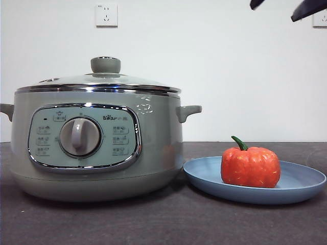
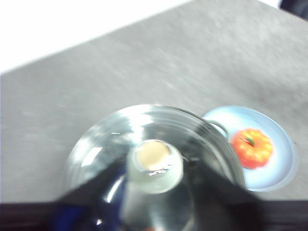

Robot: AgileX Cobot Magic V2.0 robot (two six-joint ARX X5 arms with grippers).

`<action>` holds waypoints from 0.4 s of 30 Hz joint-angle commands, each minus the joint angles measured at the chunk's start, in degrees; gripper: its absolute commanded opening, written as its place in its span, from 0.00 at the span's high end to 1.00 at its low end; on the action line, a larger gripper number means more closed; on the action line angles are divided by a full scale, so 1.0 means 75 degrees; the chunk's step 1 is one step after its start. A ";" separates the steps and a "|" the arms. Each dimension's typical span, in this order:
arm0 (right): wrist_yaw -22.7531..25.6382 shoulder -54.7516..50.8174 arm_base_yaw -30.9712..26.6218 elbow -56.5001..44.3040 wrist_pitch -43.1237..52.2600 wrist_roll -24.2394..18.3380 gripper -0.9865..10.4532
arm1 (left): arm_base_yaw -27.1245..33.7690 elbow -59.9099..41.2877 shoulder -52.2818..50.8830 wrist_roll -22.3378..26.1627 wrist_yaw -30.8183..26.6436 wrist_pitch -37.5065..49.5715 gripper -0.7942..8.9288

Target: Take the pumpkin out from the steamer,put the pumpkin in the blue plate,close the lid

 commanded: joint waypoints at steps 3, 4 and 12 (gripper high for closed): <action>0.0015 -0.0003 0.0006 0.0003 0.0227 0.0015 0.92 | -0.0003 -0.0099 -0.0490 0.0172 -0.0831 -0.0055 0.93; 0.0015 -0.0041 0.0006 -0.0029 0.0294 -0.0035 0.92 | -0.0003 -0.0201 -0.0606 0.0175 -0.0903 -0.0017 0.93; 0.0012 -0.1029 0.0020 -0.1335 0.1795 -0.0154 0.92 | -0.0003 -0.2643 -0.2422 0.0044 -0.1670 0.1157 0.93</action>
